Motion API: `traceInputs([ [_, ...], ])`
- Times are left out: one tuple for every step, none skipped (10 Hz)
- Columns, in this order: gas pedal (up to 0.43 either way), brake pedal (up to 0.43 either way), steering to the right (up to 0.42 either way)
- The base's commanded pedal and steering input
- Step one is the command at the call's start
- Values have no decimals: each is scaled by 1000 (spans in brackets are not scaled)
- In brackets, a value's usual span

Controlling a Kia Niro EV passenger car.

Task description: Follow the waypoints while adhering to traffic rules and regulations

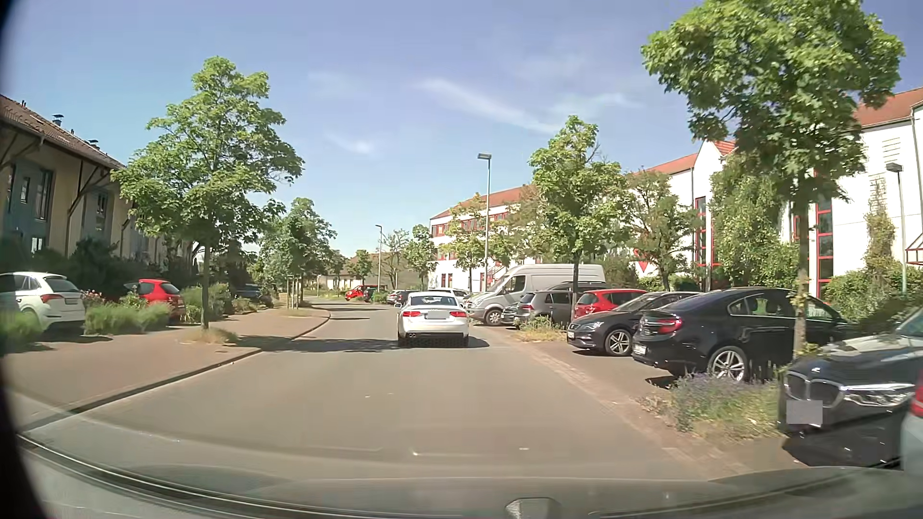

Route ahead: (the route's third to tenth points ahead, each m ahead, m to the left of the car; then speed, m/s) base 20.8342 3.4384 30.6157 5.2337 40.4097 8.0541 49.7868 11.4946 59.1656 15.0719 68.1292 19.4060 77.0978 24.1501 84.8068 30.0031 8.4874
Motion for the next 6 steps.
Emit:
traceInputs([
  [0, 30, -34],
  [0, 30, -33],
  [0, 30, -33],
  [0, 30, -33],
  [0, 30, -33],
  [0, 30, -33],
])
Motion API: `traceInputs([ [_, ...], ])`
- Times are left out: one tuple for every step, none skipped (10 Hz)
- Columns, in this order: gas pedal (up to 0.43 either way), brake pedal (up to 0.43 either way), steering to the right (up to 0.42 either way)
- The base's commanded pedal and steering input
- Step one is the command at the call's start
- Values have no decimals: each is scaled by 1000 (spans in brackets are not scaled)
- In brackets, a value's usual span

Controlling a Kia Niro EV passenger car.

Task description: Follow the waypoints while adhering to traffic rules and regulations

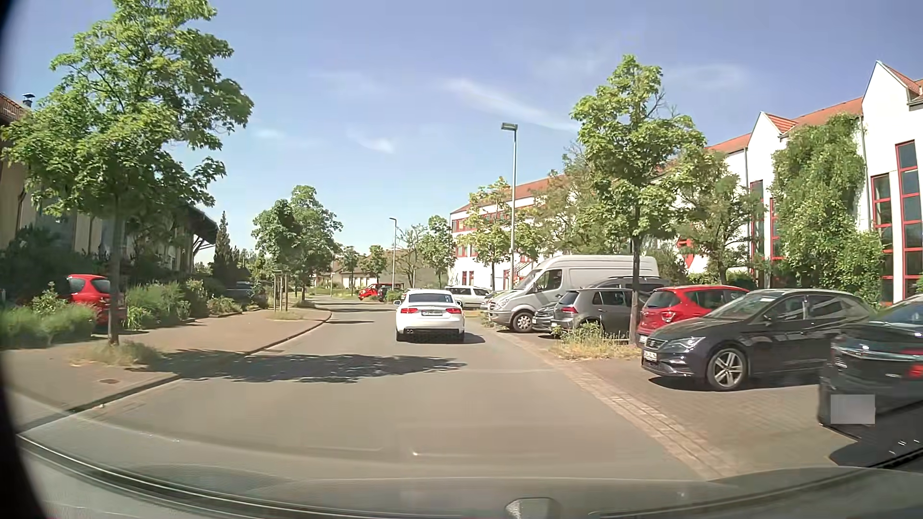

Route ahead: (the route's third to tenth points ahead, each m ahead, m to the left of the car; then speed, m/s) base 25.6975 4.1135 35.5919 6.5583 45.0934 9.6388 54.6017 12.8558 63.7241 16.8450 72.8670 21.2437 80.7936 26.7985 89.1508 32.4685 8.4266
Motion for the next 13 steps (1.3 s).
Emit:
traceInputs([
  [0, 30, -33],
  [0, 30, -33],
  [0, 30, -33],
  [0, 30, -33],
  [0, 30, -33],
  [8, 30, -33],
  [20, 30, -33],
  [20, 30, -33],
  [28, 30, -33],
  [28, 30, -33],
  [28, 30, -33],
  [39, 30, -33],
  [39, 30, -32],
])
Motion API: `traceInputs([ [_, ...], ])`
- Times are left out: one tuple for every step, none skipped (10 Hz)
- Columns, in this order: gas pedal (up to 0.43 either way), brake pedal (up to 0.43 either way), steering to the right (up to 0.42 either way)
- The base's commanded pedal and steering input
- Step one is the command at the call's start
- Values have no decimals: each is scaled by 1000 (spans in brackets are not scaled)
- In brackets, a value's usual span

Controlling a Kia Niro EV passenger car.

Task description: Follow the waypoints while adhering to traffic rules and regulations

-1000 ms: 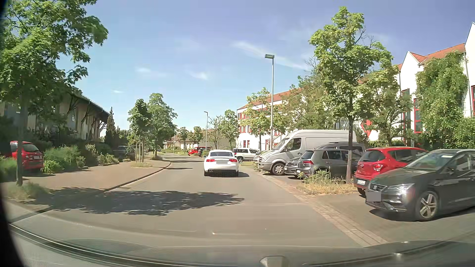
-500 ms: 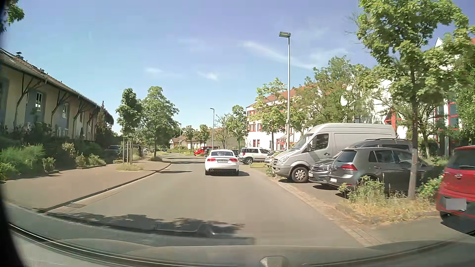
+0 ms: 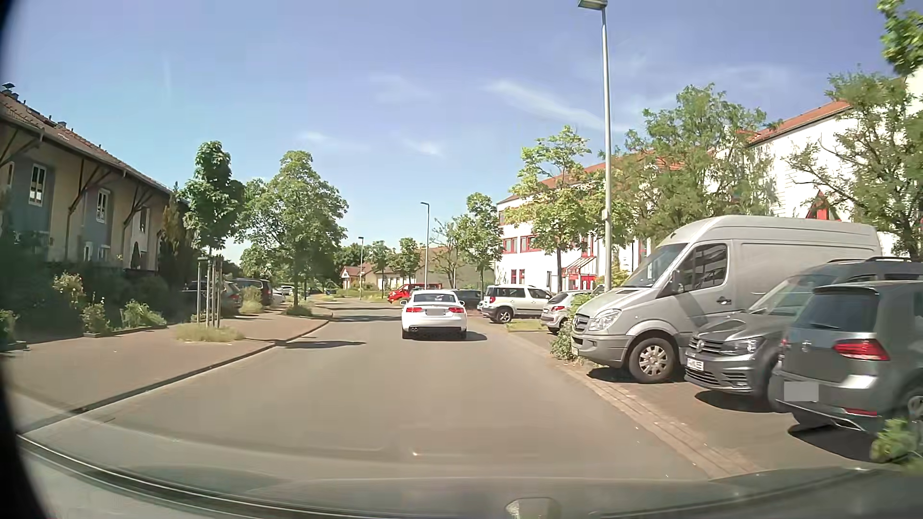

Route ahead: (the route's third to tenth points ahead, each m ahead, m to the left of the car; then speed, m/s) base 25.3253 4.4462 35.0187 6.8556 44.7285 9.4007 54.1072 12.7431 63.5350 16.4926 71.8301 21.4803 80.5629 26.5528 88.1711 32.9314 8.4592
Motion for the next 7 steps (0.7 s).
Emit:
traceInputs([
  [39, 30, -31],
  [47, 30, -31],
  [47, 30, -31],
  [59, 30, -31],
  [59, 30, -31],
  [59, 30, -31],
  [59, 30, -31],
])
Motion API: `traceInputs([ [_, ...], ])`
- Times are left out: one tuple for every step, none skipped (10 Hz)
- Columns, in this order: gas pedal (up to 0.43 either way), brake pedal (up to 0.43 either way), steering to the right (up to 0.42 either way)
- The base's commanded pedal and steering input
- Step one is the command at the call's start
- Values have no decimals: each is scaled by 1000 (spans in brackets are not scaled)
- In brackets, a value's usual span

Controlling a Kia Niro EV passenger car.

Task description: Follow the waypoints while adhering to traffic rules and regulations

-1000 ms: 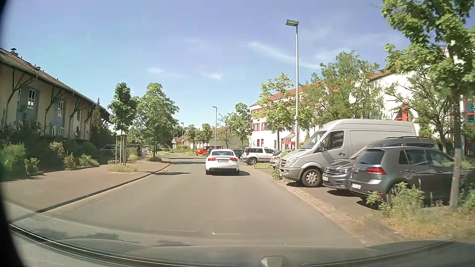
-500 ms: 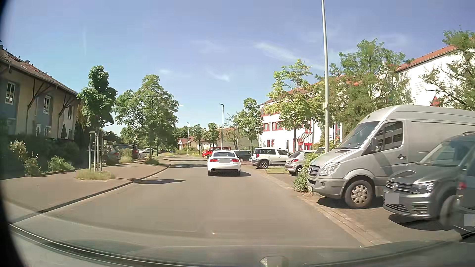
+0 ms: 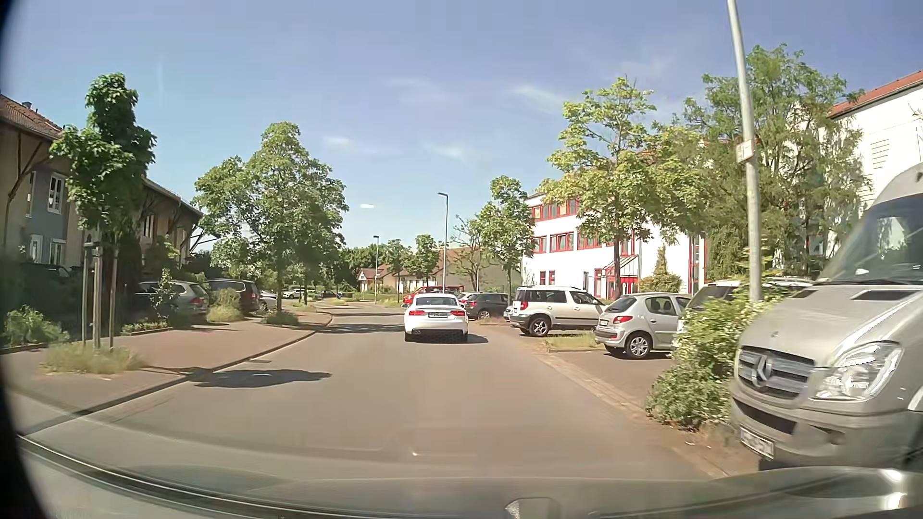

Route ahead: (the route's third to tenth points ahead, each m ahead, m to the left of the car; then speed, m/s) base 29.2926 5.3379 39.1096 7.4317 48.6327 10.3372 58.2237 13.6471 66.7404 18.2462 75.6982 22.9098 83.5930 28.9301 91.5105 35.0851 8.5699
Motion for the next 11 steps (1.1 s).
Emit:
traceInputs([
  [59, 30, -31],
  [59, 30, -32],
  [67, 30, -32],
  [67, 30, -32],
  [67, 30, -32],
  [79, 30, -33],
  [79, 30, -32],
  [79, 30, -32],
  [79, 30, -32],
  [87, 30, -32],
  [98, 30, -32],
])
